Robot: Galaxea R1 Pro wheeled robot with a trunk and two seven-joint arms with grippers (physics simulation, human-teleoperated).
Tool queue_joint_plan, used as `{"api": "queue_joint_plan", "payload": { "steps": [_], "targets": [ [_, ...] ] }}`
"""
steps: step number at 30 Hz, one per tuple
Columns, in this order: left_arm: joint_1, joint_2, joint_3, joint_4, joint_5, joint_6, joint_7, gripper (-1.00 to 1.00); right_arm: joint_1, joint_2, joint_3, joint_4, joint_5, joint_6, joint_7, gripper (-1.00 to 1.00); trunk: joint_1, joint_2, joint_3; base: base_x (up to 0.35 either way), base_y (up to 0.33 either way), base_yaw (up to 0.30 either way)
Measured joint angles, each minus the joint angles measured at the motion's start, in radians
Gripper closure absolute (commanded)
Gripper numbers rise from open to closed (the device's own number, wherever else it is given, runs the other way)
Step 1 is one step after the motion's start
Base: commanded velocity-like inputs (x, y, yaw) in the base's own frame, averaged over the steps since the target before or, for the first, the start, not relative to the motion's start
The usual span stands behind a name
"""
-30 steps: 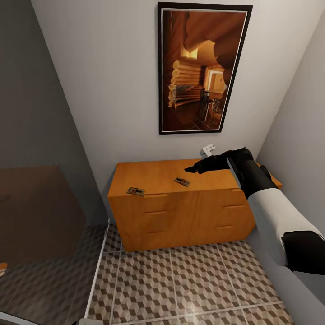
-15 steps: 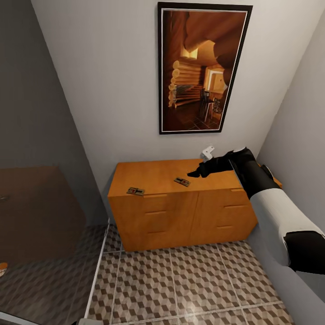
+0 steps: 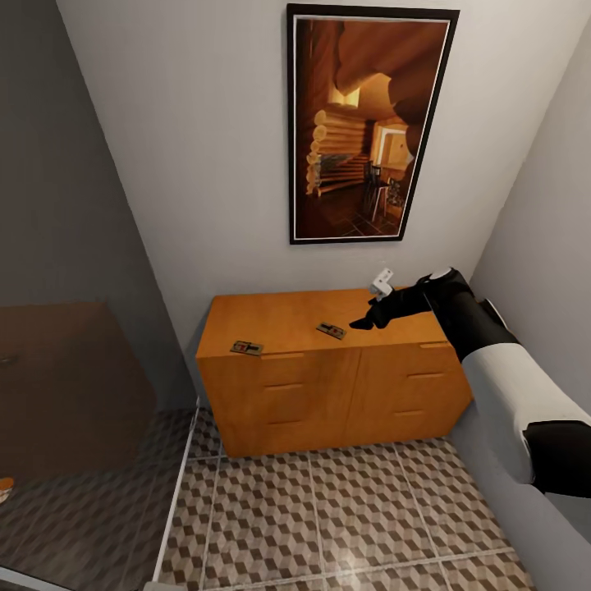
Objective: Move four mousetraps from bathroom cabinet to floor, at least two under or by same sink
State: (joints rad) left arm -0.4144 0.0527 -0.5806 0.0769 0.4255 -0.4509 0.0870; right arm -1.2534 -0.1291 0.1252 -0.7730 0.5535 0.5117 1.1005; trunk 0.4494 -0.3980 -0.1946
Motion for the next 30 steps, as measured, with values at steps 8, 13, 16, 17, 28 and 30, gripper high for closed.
{"api": "queue_joint_plan", "payload": {
  "steps": [8,13,16,17,28,30],
  "targets": [
    [0.0,0.0,0.0,0.0,0.0,0.005,0.0,-1.0,0.0,-0.003,0.0,0.0,0.002,-0.004,0.02,-1.0,0.0,0.0,0.0,0.0,0.0,0.0],
    [0.0,-0.001,0.0,0.0,0.0,0.006,0.0,-1.0,0.0,-0.003,-0.002,-0.001,0.0,-0.006,0.039,-1.0,0.0,0.0,0.0,0.0,0.0,0.0],
    [0.0,-0.001,0.0,0.0,-0.001,0.006,0.0,-1.0,0.0,-0.003,-0.003,-0.001,0.0,-0.007,0.056,-1.0,0.0,0.0,0.0,0.0,0.0,0.0],
    [0.0,-0.001,0.0,0.0,0.0,0.006,0.0,-1.0,0.0,-0.003,-0.003,-0.001,0.0,-0.007,0.062,-1.0,0.0,0.0,0.0,0.005,0.0,0.0],
    [0.0,-0.001,0.0,0.0,0.0,0.013,0.0,-1.0,0.0,-0.003,-0.005,-0.001,0.0,-0.008,0.083,-1.0,0.0,0.0,0.0,0.074,-0.043,0.0],
    [0.0,-0.001,0.0,0.0,0.0,0.013,0.0,-1.0,0.0,-0.003,-0.005,-0.001,0.0,-0.008,0.084,-1.0,0.0,0.0,0.0,0.115,-0.099,0.0]
  ]
}}
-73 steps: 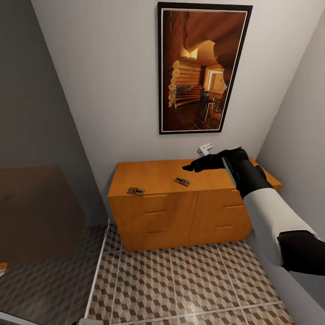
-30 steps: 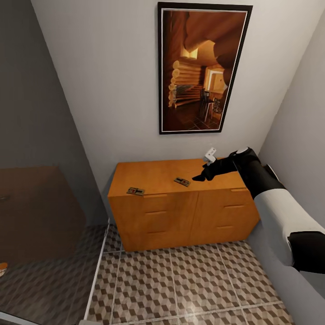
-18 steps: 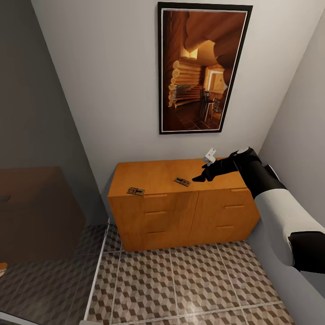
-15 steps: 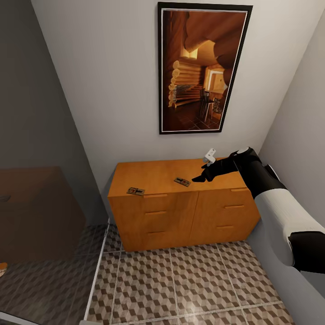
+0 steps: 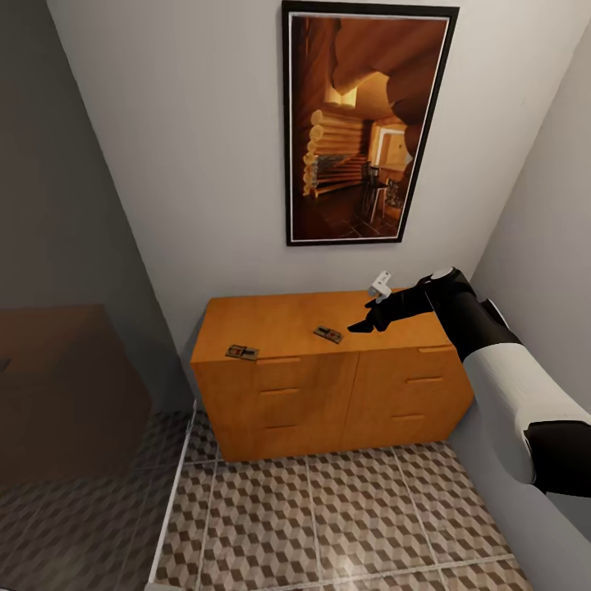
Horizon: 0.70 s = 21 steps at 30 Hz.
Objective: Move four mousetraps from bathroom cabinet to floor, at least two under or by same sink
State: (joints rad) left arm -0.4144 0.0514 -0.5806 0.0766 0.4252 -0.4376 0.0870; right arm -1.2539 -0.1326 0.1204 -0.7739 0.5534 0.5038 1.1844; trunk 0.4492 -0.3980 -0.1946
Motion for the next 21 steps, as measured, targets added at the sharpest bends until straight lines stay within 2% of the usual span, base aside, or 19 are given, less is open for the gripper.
{"api": "queue_joint_plan", "payload": {
  "steps": [17,21],
  "targets": [
    [0.0,-0.002,0.0,0.0,0.0,0.007,-0.001,-1.0,0.0,0.0,0.0,0.034,0.0,-0.002,-0.001,-1.0,0.0,0.0,0.0,0.029,-0.033,0.0],
    [0.0,-0.002,0.0,0.0,0.0,0.007,-0.001,-1.0,0.0,0.0,0.0,0.056,0.0,-0.025,-0.002,-1.0,0.0,0.0,0.0,0.001,-0.001,0.0]
  ]
}}
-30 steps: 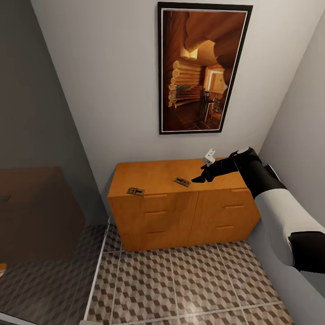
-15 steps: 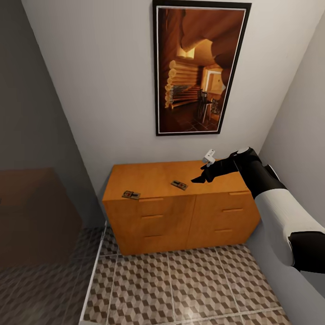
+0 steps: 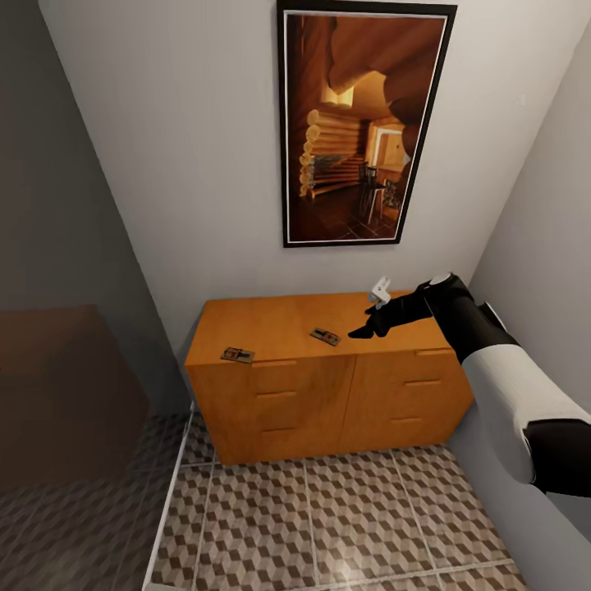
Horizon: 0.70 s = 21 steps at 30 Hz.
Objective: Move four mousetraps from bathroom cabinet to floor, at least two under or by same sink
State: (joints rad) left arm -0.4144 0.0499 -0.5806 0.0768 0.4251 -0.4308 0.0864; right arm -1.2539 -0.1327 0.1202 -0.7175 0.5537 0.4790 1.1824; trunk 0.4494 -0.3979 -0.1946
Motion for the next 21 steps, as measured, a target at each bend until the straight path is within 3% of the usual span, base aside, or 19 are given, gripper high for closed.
{"api": "queue_joint_plan", "payload": {
  "steps": [9,21],
  "targets": [
    [0.0,0.0,0.0,0.0,0.0,0.0,0.0,-1.0,0.0,0.001,0.0,0.052,0.0,-0.046,-0.004,-1.0,0.0,0.0,0.0,0.076,0.033,0.0],
    [0.0,0.0,0.0,0.0,0.0,0.001,-0.001,-1.0,0.0,0.001,0.0,0.077,0.0,-0.054,-0.006,-1.0,0.0,0.0,0.0,0.219,0.173,0.0]
  ]
}}
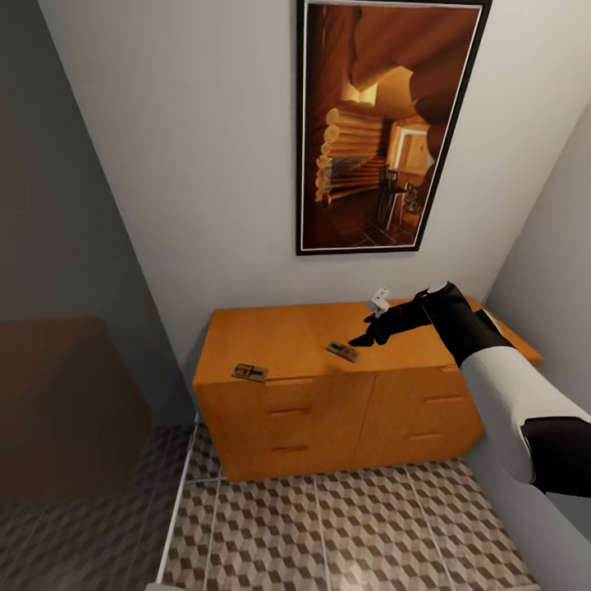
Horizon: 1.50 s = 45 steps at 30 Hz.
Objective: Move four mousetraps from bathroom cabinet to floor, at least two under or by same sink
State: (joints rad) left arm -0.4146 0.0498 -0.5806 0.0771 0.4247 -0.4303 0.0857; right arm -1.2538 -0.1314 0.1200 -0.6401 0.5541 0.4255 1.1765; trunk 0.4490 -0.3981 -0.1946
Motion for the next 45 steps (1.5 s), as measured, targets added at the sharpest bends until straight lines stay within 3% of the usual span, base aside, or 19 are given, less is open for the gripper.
{"api": "queue_joint_plan", "payload": {
  "steps": [13,33,45],
  "targets": [
    [0.0,0.0,0.0,0.0,0.0,0.0,0.0,-1.0,0.0,0.0,0.0,0.022,0.001,-0.004,0.0,-1.0,0.0,0.0,0.0,0.095,0.078,0.0],
    [0.0,-0.001,0.0,0.0,0.0,0.0,0.0,-1.0,0.0,-0.003,-0.007,0.092,0.003,-0.086,-0.022,-1.0,0.0,0.0,0.0,0.003,0.002,0.0],
    [0.0,-0.001,0.0,0.0,0.0,0.001,0.0,-1.0,0.0,-0.031,-0.008,0.095,-0.001,-0.094,-0.023,-1.0,0.0,0.0,0.0,0.0,0.0,0.0]
  ]
}}
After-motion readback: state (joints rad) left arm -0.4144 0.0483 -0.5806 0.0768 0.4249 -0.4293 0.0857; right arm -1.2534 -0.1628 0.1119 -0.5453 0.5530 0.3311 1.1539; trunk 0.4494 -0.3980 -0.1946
